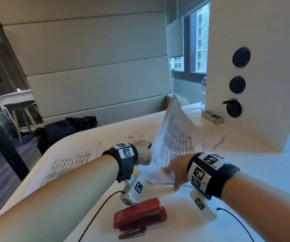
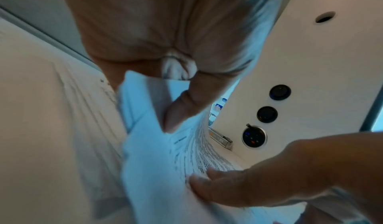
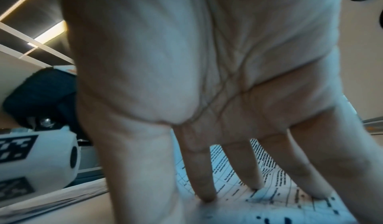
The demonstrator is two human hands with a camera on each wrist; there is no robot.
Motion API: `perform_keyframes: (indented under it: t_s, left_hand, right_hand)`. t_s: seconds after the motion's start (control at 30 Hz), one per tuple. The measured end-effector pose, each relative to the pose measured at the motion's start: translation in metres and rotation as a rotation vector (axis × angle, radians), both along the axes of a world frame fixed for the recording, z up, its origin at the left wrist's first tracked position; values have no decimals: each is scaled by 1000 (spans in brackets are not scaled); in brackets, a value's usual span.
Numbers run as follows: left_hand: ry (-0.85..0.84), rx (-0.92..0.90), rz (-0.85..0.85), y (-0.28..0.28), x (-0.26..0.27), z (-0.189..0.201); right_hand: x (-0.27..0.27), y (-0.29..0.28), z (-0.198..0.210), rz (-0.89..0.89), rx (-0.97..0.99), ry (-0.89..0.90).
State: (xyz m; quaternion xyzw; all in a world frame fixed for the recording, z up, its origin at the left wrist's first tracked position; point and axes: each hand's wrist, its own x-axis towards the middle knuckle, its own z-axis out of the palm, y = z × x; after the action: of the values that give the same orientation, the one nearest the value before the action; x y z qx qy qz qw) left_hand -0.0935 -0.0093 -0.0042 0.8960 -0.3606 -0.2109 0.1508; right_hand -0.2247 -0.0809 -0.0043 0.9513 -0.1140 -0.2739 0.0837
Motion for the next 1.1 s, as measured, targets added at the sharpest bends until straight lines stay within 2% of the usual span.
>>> perform_keyframes:
  t_s: [0.1,0.23,0.3,0.43,0.53,0.67,0.83,1.0,1.1]
  left_hand:
    - [-48,-38,-15,0,-4,2]
    - [-47,-234,29,7,6,15]
    - [-81,-330,48,15,11,29]
    - [-151,-494,106,37,22,53]
    - [-238,-523,135,56,32,66]
    - [-307,-531,174,80,38,82]
    - [-410,-514,210,104,44,100]
    - [-413,-552,172,113,28,115]
    - [-459,-568,188,121,29,130]
  right_hand:
    - [-2,-4,4,-16,28,-22]
    - [-8,-26,20,-183,157,-246]
    - [-7,-44,26,-280,194,-471]
    - [-4,-76,41,-490,304,-1095]
    - [-7,-91,55,-498,242,-1414]
    - [-4,-92,71,-465,264,-1517]
    - [5,-67,77,-355,617,-1685]
    - [7,-31,74,-352,758,-1679]
    - [3,-16,82,-404,907,-1591]
